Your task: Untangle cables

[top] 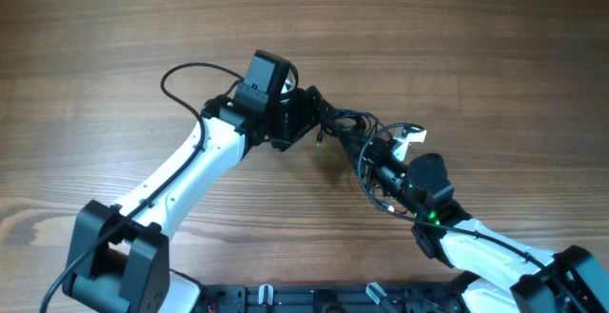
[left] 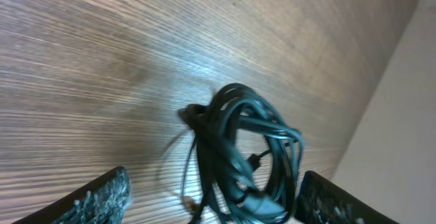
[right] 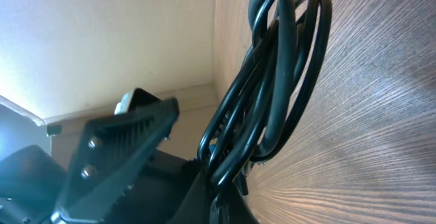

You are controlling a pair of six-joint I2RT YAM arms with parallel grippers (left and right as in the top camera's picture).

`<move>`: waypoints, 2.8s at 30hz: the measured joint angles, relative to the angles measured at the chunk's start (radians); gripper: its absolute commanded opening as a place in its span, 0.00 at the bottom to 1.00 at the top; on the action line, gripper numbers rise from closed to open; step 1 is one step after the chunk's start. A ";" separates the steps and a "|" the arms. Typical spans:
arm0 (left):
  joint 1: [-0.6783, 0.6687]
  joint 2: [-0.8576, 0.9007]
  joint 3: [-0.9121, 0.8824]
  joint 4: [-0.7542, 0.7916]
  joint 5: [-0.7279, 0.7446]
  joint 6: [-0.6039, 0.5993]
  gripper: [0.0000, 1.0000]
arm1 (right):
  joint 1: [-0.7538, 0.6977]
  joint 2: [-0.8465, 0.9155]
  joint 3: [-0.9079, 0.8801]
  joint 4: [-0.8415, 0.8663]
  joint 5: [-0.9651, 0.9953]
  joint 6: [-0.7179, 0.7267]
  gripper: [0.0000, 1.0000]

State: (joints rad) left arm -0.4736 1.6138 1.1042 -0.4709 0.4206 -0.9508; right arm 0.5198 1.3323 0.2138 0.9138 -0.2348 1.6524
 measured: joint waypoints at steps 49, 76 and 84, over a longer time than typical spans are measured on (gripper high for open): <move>0.154 0.038 0.000 -0.196 0.679 1.195 0.04 | -0.330 0.005 -0.002 0.051 -0.658 -0.848 0.64; 0.039 0.038 0.000 -0.013 0.392 0.500 0.46 | -0.329 0.005 -0.002 0.028 -0.455 -0.459 0.04; -0.060 0.038 0.000 0.001 0.228 0.153 0.47 | -0.329 0.005 -0.002 -0.056 -0.383 -0.369 0.04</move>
State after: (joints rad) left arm -0.5331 1.6520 1.1046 -0.4702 0.6487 -0.7975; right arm 0.1905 1.3369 0.2119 0.8577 -0.6182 1.2835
